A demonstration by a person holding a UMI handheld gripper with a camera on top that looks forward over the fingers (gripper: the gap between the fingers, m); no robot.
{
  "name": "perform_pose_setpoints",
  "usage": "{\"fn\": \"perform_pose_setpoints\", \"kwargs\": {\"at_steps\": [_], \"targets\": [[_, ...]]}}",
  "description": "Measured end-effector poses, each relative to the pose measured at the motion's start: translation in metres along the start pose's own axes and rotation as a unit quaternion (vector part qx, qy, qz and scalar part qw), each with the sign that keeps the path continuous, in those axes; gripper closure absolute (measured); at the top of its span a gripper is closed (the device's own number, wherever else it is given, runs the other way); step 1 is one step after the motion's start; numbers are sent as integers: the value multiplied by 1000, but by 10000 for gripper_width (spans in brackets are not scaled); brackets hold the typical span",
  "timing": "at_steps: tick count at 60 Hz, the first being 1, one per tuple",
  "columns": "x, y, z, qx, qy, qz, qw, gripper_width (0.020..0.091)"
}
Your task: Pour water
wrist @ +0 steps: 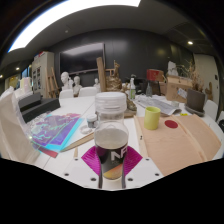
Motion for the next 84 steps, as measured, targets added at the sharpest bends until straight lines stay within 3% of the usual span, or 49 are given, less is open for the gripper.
{"fn": "perform_pose_setpoints", "kwargs": {"at_steps": [16,26,36,47,57,66,71,82,84], "targets": [[-49,3,-144,-171,-113,-52,977,855],[-101,-37,-212,-398,-157,-126,895,857],[-147,-79,-223,-620,-166,-168,748,857],[-195,-113,-199,-769,-144,-181,596,855],[-213,-121,-174,-823,-121,-171,528,857],[-215,-119,-171,-821,-100,-174,535,857],[-211,-119,-181,-793,-96,-178,575,857],[-186,-133,-236,-596,-115,-178,774,857],[-186,-138,-247,-531,-119,-158,824,856]]}}
Point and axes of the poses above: the point between the fingertips, and its own axes, seen from behind it with the camera up: y to the left, z down, x backward, against the way the camera looks, the point moved 7 cm from there along x, backward, against the way the camera looks, and after that the axes turned 7 degrees about -z, right-handed, at the moved point
